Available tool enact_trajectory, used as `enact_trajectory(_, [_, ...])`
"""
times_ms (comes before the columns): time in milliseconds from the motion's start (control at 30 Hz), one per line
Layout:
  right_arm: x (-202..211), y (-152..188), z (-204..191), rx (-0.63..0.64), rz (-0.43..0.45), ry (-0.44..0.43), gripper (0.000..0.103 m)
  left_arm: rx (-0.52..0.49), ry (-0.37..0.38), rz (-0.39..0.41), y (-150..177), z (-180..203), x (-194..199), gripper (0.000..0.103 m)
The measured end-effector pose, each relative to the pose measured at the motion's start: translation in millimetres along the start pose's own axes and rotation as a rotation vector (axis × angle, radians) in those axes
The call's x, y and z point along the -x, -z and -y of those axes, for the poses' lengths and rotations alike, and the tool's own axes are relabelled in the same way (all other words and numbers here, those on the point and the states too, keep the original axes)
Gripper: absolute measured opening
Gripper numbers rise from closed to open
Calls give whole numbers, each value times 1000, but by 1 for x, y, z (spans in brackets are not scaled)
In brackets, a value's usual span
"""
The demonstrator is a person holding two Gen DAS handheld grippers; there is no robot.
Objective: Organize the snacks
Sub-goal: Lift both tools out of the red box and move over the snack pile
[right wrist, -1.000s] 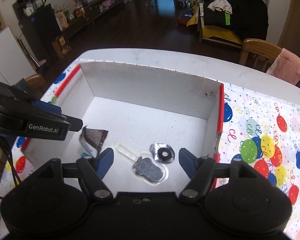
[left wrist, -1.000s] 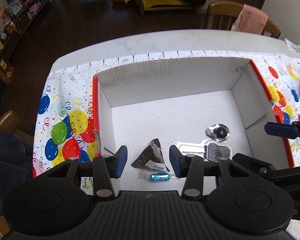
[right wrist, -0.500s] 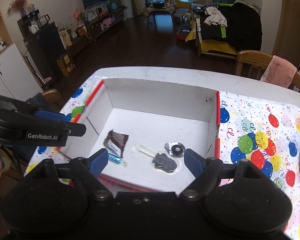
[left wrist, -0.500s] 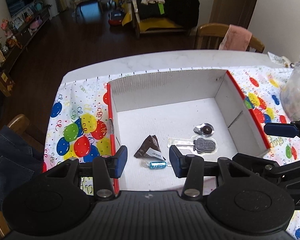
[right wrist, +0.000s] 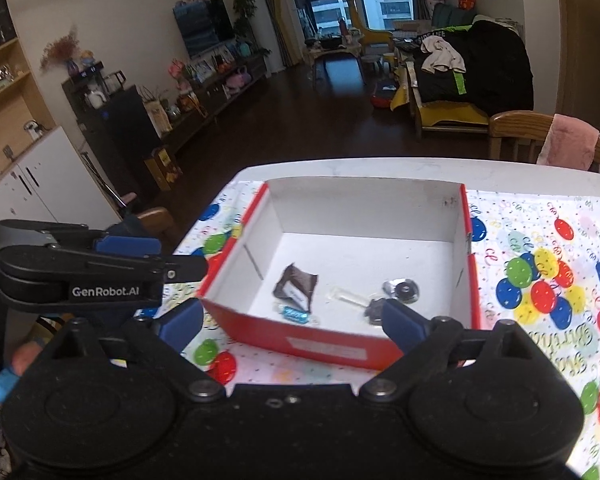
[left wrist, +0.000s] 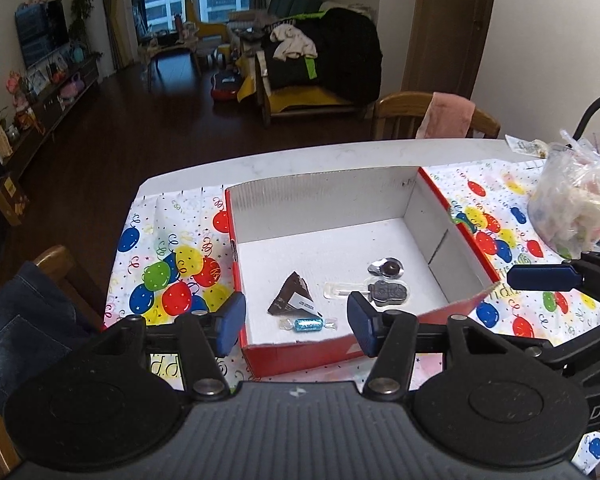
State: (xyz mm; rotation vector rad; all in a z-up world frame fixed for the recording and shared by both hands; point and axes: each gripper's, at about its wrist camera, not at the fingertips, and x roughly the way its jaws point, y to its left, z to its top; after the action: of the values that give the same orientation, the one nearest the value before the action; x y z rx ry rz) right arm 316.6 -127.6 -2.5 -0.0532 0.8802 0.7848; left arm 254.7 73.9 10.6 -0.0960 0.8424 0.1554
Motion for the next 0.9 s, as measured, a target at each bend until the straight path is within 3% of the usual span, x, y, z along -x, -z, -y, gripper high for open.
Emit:
enact_trajectory(133, [15,13,-8,11,43,-4,98,-11,8,43,13,-1,17,67])
enact_trajectory(500, [37,54,-15,-10,83,9,103,-20,46,86,54,-5,47,74])
enact_trajectory(733, [38,79,-11,-23,63,47,103,21,58,62,83,-13,48,83])
enact_trajectory(900, [36,107,-6,-46,34,83,103,84,73,-24,106,-22,35,83])
